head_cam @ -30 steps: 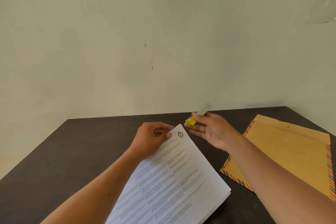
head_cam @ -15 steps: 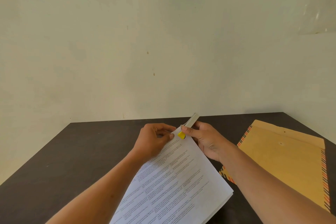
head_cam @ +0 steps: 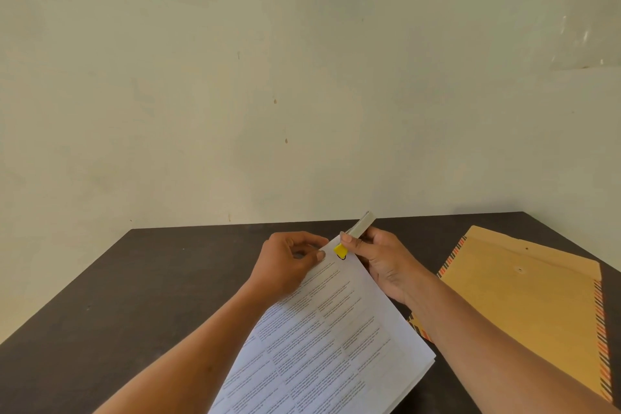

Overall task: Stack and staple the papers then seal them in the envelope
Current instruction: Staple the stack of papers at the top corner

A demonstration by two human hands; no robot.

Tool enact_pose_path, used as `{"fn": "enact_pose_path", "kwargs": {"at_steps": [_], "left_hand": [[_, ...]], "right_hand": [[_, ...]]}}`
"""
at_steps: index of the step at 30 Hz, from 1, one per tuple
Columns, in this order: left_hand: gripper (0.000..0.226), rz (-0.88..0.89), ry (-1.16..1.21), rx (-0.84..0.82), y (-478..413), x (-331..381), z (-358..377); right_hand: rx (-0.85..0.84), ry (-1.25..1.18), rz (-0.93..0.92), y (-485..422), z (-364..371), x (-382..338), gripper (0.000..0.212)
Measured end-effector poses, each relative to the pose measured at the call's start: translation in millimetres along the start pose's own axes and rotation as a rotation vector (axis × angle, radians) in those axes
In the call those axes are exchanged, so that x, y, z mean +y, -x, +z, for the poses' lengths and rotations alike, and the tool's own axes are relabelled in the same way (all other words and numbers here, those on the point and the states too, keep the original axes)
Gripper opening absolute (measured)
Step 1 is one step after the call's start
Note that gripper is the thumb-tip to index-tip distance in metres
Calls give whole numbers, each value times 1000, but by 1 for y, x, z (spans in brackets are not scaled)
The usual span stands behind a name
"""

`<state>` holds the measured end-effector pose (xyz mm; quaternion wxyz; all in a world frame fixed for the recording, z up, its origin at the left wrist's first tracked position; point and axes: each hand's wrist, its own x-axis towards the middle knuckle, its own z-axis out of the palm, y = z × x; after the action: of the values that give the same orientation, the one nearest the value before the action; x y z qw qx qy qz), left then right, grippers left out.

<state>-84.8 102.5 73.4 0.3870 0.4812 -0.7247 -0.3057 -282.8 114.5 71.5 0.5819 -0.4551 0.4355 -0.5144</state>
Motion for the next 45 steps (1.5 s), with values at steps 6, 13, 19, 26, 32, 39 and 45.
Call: {"fn": "enact_pose_path", "kwargs": {"at_steps": [6,13,19,26,32,39,45], "left_hand": [[16,-12,0,-12,-1,-3,4],[11,-115,7,118,-1,-19,-6],[17,-191,38,290,-1,-37,-20],[19,-226,69,298,4,-46,-24],[16,-175,124,274,-1,-39,-27],[18,-93,135,233,-14,-17,-12],[11,-188,12,-177,0,-28,-23]], "right_hand": [[50,31,-34,-3,-1,4,41],[329,465,-59,-26,-26,-1,35],[211,1366,237,-38,-55,23,34],[188,1393,367,-42,-54,45,33],[97,959,83,-26,-31,9,47],[-189,837,-52,-11,-10,-28,29],[-64,852,-165,-9,-29,-23,31]]}}
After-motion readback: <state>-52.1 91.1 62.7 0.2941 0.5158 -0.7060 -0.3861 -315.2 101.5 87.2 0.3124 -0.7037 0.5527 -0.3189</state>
